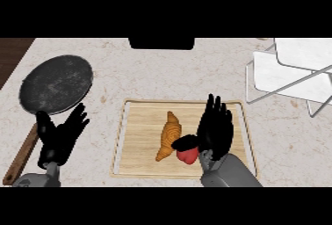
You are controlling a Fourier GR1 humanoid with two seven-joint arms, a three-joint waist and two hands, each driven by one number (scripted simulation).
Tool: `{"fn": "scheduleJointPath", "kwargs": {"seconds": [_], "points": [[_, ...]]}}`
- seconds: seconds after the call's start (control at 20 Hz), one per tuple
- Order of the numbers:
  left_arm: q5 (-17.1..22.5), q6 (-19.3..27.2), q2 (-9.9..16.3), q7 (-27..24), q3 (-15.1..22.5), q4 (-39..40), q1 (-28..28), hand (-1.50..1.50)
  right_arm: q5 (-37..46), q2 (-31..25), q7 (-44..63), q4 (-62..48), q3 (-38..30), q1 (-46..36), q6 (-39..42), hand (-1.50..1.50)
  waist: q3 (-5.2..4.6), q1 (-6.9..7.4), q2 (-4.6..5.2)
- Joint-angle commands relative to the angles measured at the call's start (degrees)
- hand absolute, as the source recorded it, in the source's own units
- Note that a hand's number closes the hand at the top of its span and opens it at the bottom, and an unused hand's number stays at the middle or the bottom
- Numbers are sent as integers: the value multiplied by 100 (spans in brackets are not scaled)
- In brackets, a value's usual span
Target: Pick the croissant from the tray and place it in the tiered shelf
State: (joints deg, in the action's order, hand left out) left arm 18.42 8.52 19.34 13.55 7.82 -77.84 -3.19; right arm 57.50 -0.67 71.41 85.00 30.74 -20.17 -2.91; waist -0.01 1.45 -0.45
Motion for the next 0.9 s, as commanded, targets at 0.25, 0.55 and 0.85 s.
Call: {"fn": "scheduleJointPath", "kwargs": {"seconds": [0.25, 0.55, 0.85], "points": [[-18, -33, 44, 141, -41, 86, -65, 0, 227, 64, 1381, -687, -121, -297, -40, -150, -14, -24, 41], [-53, -62, -62, -112, -92, 309, 33, 0, 381, 64, 1381, -707, 190, -168, -448, -150, -11, -56, 42], [-40, -129, -77, 19, -67, 248, -38, 0, 238, 64, 1381, -1068, 190, -431, -710, -150, -7, 17, 58]]}}
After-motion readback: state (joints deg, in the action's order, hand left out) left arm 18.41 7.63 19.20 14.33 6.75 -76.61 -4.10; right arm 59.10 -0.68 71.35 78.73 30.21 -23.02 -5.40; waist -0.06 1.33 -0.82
